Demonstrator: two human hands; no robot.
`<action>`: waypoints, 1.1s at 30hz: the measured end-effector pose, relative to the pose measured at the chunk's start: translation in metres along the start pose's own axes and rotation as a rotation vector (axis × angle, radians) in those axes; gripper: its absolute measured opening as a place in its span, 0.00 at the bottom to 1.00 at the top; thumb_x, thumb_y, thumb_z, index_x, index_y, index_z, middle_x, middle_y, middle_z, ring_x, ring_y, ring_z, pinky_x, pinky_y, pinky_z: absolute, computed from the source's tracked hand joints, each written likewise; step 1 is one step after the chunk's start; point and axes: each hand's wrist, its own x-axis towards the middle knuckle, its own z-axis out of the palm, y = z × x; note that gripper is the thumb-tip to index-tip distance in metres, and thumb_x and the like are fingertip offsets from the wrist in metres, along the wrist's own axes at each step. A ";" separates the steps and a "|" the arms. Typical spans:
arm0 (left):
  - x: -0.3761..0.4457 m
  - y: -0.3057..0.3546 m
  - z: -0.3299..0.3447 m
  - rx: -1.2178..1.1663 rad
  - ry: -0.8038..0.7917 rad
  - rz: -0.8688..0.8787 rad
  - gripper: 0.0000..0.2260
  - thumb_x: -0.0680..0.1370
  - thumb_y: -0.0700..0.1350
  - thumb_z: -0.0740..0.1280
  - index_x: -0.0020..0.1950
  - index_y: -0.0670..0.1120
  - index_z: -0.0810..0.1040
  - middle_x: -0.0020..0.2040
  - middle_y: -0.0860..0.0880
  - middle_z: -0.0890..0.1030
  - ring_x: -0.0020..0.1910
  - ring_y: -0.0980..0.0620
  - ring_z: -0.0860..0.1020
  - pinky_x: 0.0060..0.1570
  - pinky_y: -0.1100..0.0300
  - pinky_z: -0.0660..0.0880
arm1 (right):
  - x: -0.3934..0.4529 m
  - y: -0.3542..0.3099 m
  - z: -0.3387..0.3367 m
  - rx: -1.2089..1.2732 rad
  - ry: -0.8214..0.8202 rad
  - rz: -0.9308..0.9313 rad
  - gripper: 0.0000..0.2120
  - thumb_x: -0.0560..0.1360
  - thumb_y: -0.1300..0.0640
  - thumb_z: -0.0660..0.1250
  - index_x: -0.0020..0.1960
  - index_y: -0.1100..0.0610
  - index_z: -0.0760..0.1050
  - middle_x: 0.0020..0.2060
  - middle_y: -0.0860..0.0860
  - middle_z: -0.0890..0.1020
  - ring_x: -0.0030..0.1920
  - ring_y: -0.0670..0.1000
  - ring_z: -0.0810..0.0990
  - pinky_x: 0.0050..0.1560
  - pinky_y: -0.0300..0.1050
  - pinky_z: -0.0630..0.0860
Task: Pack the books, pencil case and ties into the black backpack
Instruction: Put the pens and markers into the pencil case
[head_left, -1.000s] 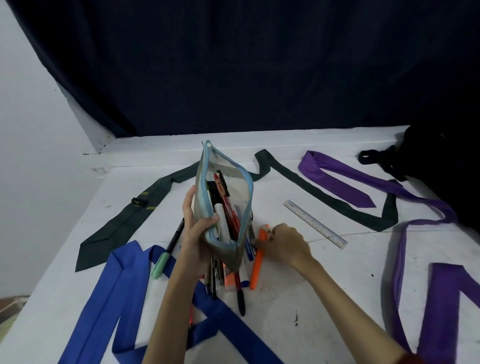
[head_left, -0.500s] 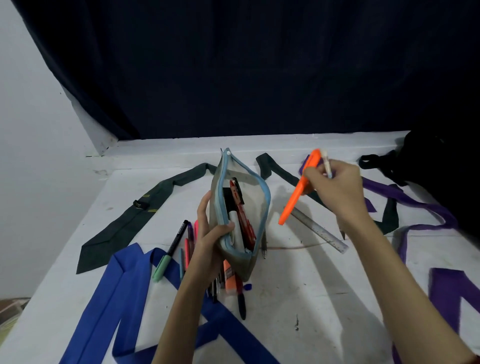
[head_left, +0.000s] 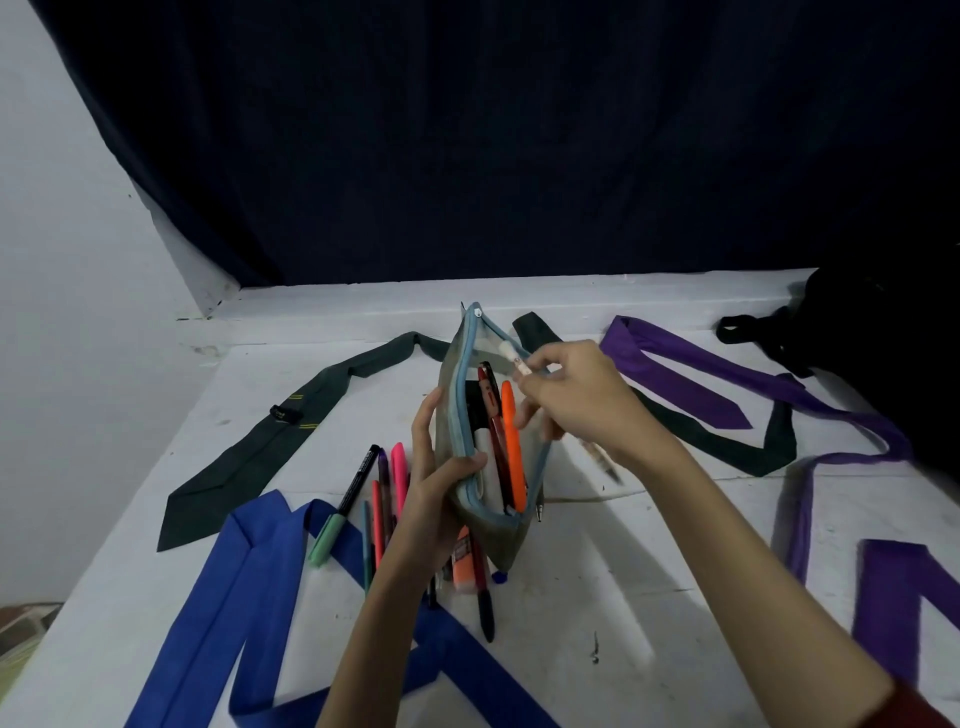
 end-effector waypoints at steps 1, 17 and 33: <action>0.000 0.000 0.000 -0.008 0.001 0.002 0.40 0.61 0.44 0.71 0.71 0.58 0.61 0.65 0.43 0.71 0.51 0.47 0.80 0.44 0.53 0.79 | 0.001 -0.003 0.000 0.086 0.012 0.008 0.04 0.79 0.62 0.62 0.48 0.60 0.75 0.32 0.55 0.83 0.22 0.47 0.76 0.26 0.38 0.73; -0.002 0.013 -0.012 -0.011 0.059 0.028 0.37 0.65 0.37 0.67 0.72 0.57 0.61 0.53 0.52 0.81 0.49 0.47 0.82 0.38 0.54 0.79 | 0.011 0.010 -0.003 0.122 0.347 -0.120 0.03 0.75 0.61 0.66 0.47 0.56 0.72 0.34 0.54 0.82 0.27 0.48 0.80 0.29 0.40 0.75; -0.009 0.040 -0.044 -0.042 0.217 0.099 0.35 0.66 0.36 0.61 0.73 0.53 0.62 0.50 0.52 0.81 0.46 0.51 0.82 0.38 0.56 0.80 | 0.048 0.105 0.051 -0.312 0.027 0.290 0.11 0.76 0.56 0.64 0.36 0.57 0.67 0.33 0.53 0.75 0.35 0.53 0.74 0.31 0.41 0.68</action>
